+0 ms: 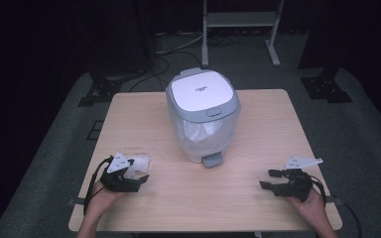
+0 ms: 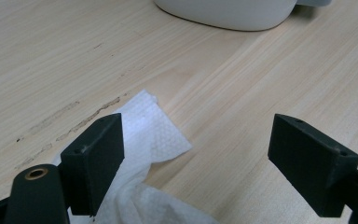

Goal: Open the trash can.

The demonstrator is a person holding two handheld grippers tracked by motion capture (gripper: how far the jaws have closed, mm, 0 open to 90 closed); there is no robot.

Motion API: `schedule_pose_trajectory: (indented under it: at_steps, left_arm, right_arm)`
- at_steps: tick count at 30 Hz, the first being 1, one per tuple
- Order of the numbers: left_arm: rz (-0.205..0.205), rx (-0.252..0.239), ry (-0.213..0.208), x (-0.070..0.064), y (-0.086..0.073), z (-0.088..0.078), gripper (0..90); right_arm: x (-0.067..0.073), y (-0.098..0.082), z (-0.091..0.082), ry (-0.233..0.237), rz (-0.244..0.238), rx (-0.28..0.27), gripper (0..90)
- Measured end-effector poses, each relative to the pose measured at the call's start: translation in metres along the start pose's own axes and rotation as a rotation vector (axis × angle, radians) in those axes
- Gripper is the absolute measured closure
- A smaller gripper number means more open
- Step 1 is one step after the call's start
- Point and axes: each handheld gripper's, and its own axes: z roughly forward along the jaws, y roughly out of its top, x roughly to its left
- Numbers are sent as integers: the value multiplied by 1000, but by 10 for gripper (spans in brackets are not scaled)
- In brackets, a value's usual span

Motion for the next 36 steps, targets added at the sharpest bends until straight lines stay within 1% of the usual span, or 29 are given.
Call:
schedule_pose_trajectory:
  at_steps: [6, 15, 17, 19, 27, 28, 29, 31, 32, 34, 36]
  left_arm:
    - [0, 5, 4, 0, 0, 0, 172]
    - [-4, 3, 3, 1, -1, 0, 172]
    - [-7, 4, 3, 1, -1, 0, 172]
    - [-7, 5, 1, 1, -2, 1, 172]
    - [-6, 5, 2, 1, -2, 0, 172]
    - [-6, 5, 2, 1, -2, 0, 172]
    - [-8, 6, 2, 1, -2, -1, 172]
    - [-11, 1, 2, 1, -2, -1, 172]
    - [-11, 1, 2, 1, -2, -1, 172]
    - [-11, 0, 3, 1, -2, -1, 172]
    - [-10, 3, 1, 1, -2, -1, 172]
  right_arm:
    - [0, 10, -3, 13, -4, -16, 336]
    - [1, 30, -6, 15, -36, 2, 339]
    - [2, 32, -6, 14, -39, 2, 343]
    - [2, 43, -10, 17, -49, 4, 344]
    - [7, 76, -21, 24, -93, -6, 360]
    - [7, 76, -21, 24, -93, -6, 360]
    - [9, 85, -23, 23, -102, -4, 361]
    - [11, 93, -25, 25, -113, -8, 365]
    - [11, 93, -25, 25, -113, -8, 365]
    - [15, 104, -29, 23, -134, -9, 365]
    - [18, 110, -31, 22, -147, -10, 367]
